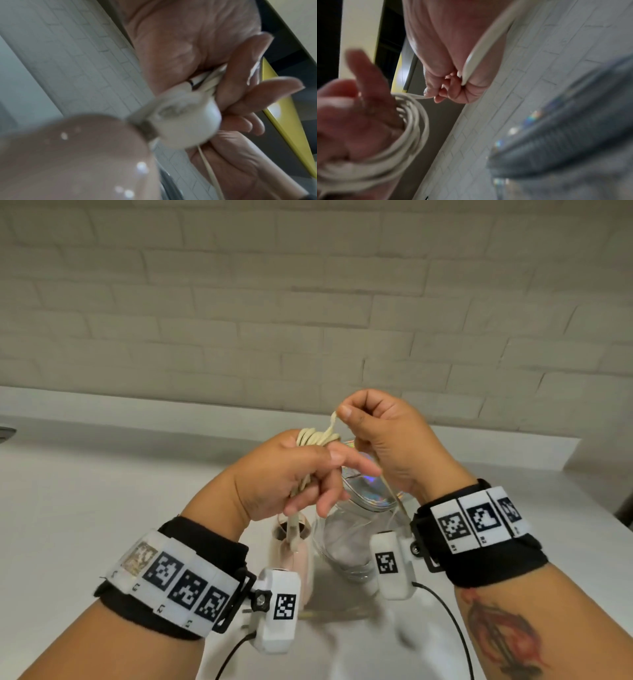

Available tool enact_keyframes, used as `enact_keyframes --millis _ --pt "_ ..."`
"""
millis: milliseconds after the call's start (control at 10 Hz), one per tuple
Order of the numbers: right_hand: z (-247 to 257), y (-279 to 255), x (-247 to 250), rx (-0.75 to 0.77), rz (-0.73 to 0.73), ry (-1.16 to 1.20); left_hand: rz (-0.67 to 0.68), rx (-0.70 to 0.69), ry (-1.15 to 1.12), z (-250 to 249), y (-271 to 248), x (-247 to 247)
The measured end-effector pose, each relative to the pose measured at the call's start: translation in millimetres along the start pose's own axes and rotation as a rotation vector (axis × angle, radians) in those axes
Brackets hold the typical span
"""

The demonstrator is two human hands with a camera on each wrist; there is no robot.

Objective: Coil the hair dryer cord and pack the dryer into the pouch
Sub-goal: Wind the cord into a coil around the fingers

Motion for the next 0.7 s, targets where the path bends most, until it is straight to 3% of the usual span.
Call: enact_keyframes --millis 100,200,300,400,500,700 --pt "-8.6 -0.5 -7.0 -0.069 0.118 0.13 0.059 -0.125 -0.193 2.1 6.1 -2.1" --pt "9.9 -6.5 -37.1 0.12 0.077 -0.172 0.087 -0.259 -0.374 4.0 13.6 -1.9" --pt "30.6 -17.7 -32.5 0.239 -0.135 -0.3 0.001 -0.365 -0.389 1.8 21.4 -2.9" --pt "-13.7 -9.2 -35.0 -0.082 0.351 -0.387 -0.15 -0.468 -0.383 -4.6 27.4 0.9" --pt "-7.2 -16.1 -27.9 -0.25 0.376 -0.484 -0.347 -0.484 -0.231 -11.4 27.1 9.8" --pt "13.6 -30.3 -9.1 -0.23 0.524 -0.511 -0.563 -0.342 -0.065 -12.2 6.0 30.3"
Point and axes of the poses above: each hand's wrist, its own y-axis towards the middle knuckle, its own x-axis out of the back of the hand, z = x × y, the point moved 1 cm from there along y, towards the middle knuckle, and after that the axes turned 15 degrees about z, right-handed, at the moved point
